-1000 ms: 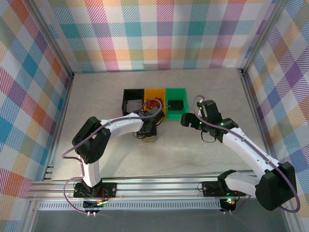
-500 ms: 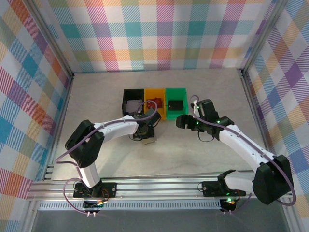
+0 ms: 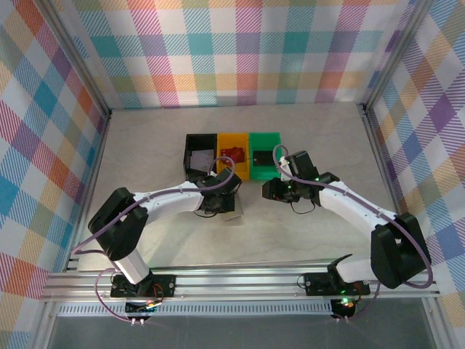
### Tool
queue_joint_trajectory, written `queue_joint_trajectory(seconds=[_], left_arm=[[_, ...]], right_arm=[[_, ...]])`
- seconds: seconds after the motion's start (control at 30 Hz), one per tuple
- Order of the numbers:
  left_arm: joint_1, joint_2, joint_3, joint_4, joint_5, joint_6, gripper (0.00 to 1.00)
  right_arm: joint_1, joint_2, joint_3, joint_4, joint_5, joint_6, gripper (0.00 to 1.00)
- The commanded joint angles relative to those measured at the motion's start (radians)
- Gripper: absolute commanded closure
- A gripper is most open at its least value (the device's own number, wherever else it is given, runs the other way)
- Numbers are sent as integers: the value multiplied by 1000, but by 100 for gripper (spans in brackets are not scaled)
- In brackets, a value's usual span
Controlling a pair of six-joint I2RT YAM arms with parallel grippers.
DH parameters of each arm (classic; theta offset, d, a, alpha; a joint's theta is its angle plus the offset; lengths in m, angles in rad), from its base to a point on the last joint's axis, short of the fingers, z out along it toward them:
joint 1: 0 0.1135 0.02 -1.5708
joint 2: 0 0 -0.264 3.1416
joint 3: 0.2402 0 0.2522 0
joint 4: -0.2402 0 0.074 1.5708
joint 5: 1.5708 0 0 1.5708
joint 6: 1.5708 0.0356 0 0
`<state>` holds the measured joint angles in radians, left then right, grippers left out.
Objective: Take the credit cards out of the card holder
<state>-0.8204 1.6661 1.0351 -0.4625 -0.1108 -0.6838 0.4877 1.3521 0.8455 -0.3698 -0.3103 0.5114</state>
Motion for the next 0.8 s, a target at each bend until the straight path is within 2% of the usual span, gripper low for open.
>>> queue_joint_trajectory(seconds=[0.0,0.23,0.77], left_arm=[[-22,-58,-24,76,34,11,100],[-48,-45,-26,122,64,24,100],[-102,24,-4,176,90,31,100]], right_arm=[[20,7,-3,19,-43,50,68],[88,25,-40,92,-54,149,75],[146,166,-76,259,-111,334,98]])
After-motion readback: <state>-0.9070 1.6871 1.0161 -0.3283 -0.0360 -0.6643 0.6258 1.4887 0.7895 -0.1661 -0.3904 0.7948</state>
